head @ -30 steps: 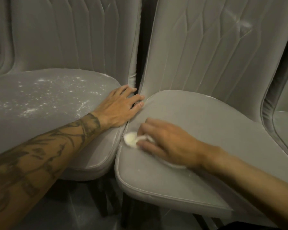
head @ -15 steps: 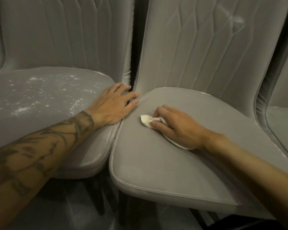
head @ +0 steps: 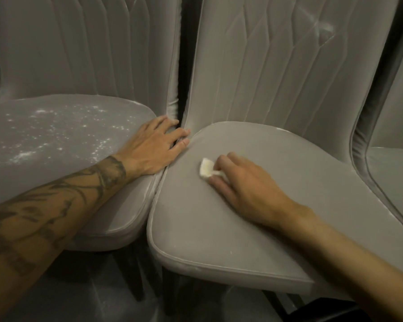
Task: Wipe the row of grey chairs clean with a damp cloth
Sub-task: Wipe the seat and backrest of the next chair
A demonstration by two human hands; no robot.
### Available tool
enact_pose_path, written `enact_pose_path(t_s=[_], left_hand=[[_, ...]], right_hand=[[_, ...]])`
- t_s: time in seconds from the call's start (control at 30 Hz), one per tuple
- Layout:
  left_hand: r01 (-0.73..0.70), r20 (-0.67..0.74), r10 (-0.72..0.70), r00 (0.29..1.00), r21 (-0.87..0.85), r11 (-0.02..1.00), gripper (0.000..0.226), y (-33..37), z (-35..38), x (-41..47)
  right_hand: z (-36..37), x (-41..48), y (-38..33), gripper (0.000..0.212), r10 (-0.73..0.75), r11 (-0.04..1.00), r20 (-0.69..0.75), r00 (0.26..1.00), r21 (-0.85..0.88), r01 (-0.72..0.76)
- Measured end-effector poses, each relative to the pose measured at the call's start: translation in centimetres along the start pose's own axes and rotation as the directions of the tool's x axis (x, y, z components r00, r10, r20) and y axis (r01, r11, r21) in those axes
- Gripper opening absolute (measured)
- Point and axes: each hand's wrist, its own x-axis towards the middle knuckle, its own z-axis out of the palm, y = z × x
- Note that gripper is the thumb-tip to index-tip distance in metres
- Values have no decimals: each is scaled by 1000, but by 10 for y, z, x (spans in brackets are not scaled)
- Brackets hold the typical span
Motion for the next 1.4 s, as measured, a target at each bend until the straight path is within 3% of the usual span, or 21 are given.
enact_pose_path(t_s=[0.1,0.17,0.23,0.3,0.37,0.4,0.43,0.5,0.57,0.63,0.7,0.73,0.8,0.83,0.9,0.97,1.07,1.13,1.27,1.3,1.4], left_hand=[[-7,-12,7,1000,6,1000,54,-1,1,-1],[-12,-11,12,1000,16,1000,56,-1,1,-1],[-7,-6,7,1000,10,1000,56,-1,1,-1],[-2,0,2,1000,6,1000,57,-2,2,0],[-6,6,6,1000,11,1000,62,-3,3,1],[-7,7,7,1000,12,1000,66,-3,3,0],[-7,2,7,1000,13,1000,69,-4,3,0],[-8,-12,8,1000,13,1000,70,-4,4,1],[-6,-9,6,1000,15,1000,72,-5,4,1],[-7,-6,7,1000,10,1000,73,-4,4,1],[-4,-10,5,1000,11,1000,74,-2,3,1],[-5,-8,5,1000,14,1000,74,-2,2,1],[-1,-4,1,1000,19,1000,74,0,2,0],[1,-2,-1,1000,19,1000,74,0,2,0],[4,-2,-4,1000,16,1000,74,-2,3,1],[-2,-2,2,1000,12,1000,74,-4,5,2],[-9,-1,9,1000,11,1000,76,-6,7,3],[-4,1,4,1000,8,1000,77,-6,6,3],[-5,0,5,1000,11,1000,77,-4,4,3],[-7,1,7,1000,13,1000,77,-4,5,3],[-15,-12,15,1000,23,1000,75,-6,7,3]], right_hand=[[3,-32,-45,24,-280,950,-21,960,139,280],[-2,-44,-46,22,-354,924,51,934,171,341],[-8,-40,-21,22,-297,948,54,953,136,288],[-14,-32,15,25,-72,994,49,996,86,67],[-16,-27,40,29,188,982,29,982,30,-189],[-14,-29,40,30,237,971,10,972,21,-237],[-11,-34,31,30,214,976,-17,977,33,-213],[-5,-50,0,27,14,995,-66,998,100,-7],[-7,-67,-18,25,-170,972,-23,985,163,172],[-14,-68,2,26,-227,969,8,974,106,225],[-20,-56,44,28,-104,995,-19,994,-12,103],[-25,-48,67,30,43,998,-14,999,-44,-43],[-30,-36,98,35,342,939,7,940,-31,-341],[-27,-35,101,36,383,923,0,924,-43,-383],[-18,-44,80,34,270,962,-36,962,-32,-272],[-11,-67,38,28,32,997,-68,997,79,-27],[-16,-92,13,22,-137,977,32,990,172,129],[-23,-89,35,21,-81,989,27,996,127,77],[-33,-78,92,29,319,948,-16,948,-16,-319],[-29,-82,90,30,325,944,-53,944,-45,-327],[-17,-104,61,25,75,997,-102,992,31,-72]])
